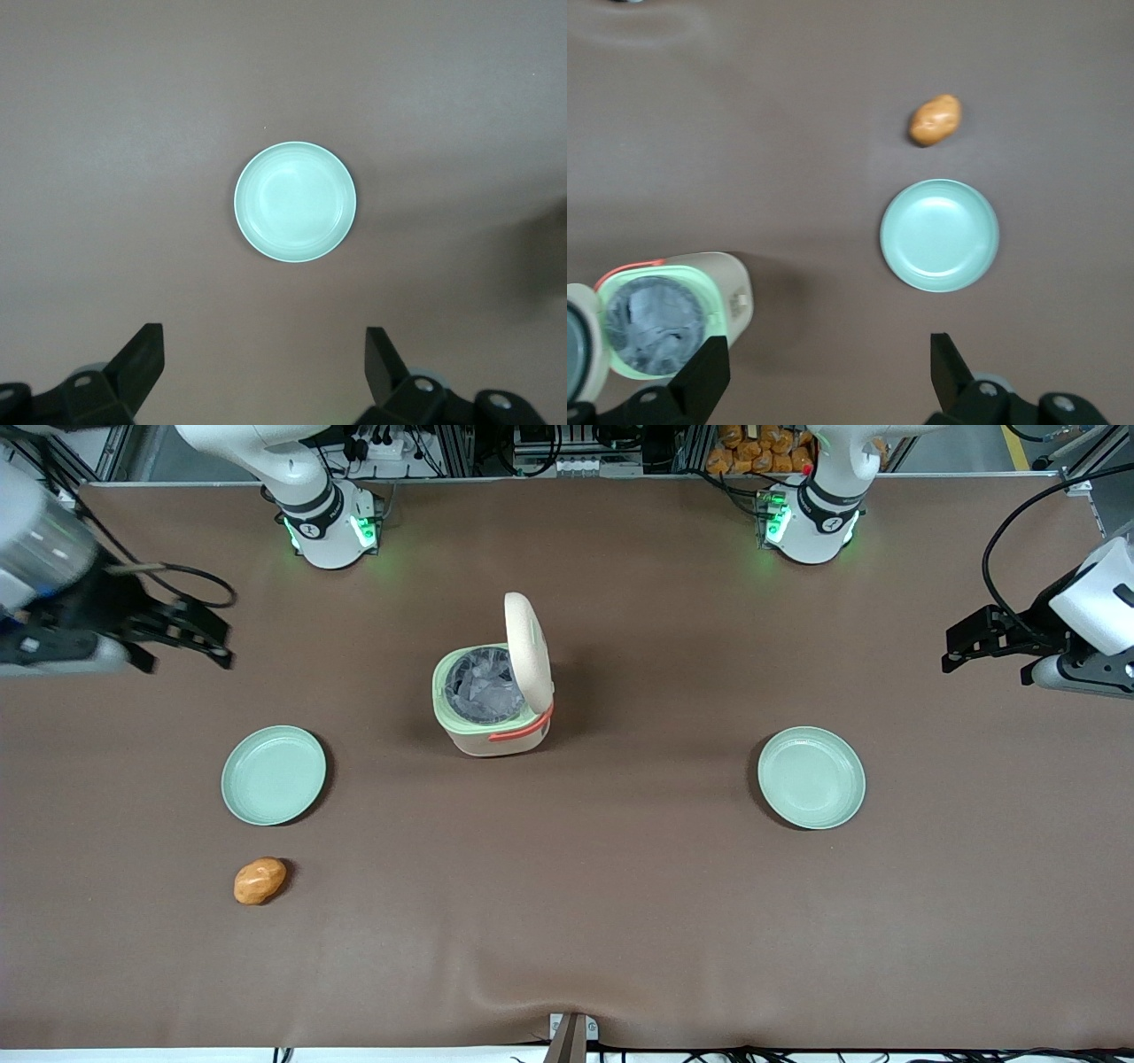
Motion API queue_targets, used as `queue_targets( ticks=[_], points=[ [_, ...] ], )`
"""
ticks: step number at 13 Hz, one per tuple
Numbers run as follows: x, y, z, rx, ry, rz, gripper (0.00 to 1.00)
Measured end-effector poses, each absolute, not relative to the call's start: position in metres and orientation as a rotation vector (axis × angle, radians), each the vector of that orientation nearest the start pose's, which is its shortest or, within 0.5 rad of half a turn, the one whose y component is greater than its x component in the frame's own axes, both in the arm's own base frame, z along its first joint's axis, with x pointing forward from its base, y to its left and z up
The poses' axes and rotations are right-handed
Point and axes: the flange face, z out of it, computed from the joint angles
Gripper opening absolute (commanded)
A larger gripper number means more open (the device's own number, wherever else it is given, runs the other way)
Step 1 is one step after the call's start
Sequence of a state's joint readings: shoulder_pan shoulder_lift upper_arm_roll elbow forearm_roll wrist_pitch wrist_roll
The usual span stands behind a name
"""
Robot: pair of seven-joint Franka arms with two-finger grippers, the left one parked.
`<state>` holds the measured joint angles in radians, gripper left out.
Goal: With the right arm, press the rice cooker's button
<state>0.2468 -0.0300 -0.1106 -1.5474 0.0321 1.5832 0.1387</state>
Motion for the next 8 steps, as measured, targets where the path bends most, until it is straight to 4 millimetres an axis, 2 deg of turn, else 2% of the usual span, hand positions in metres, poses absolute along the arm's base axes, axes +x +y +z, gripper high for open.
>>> queue_targets(
  ticks=[2,5,8],
  points=[
    [0.537,0.063,0.661,-3.099,0.029,-0.107,1.0],
    [0.537,0.047,0.66,-3.101,0.071,-0.088,1.0],
    [0.537,0.042,0.66,-3.101,0.086,-0.076,1.0]
  ],
)
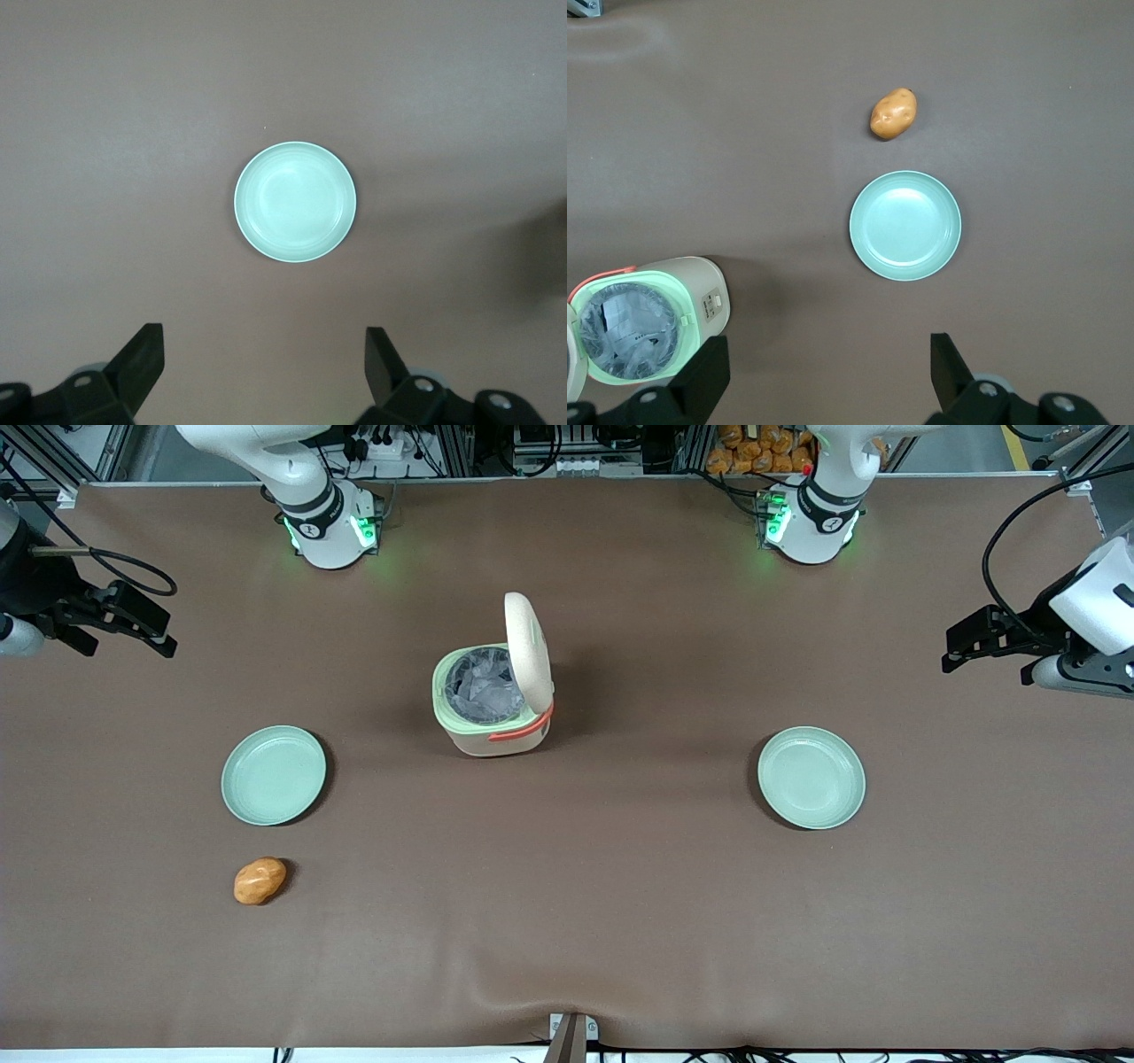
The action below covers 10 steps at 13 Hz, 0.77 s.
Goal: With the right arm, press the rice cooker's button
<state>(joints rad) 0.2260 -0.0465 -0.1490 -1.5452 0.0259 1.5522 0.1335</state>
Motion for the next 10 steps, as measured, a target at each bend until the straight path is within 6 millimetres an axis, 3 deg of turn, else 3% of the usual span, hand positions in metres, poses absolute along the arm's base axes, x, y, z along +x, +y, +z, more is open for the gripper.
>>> queue_targets(
  ticks=[5,10],
  points=[
    [0.532,0.04,0.675,-3.102,0.088,-0.076,1.0],
    [0.532,0.01,0.672,-3.107,0.038,-0.038,1.0]
  ],
)
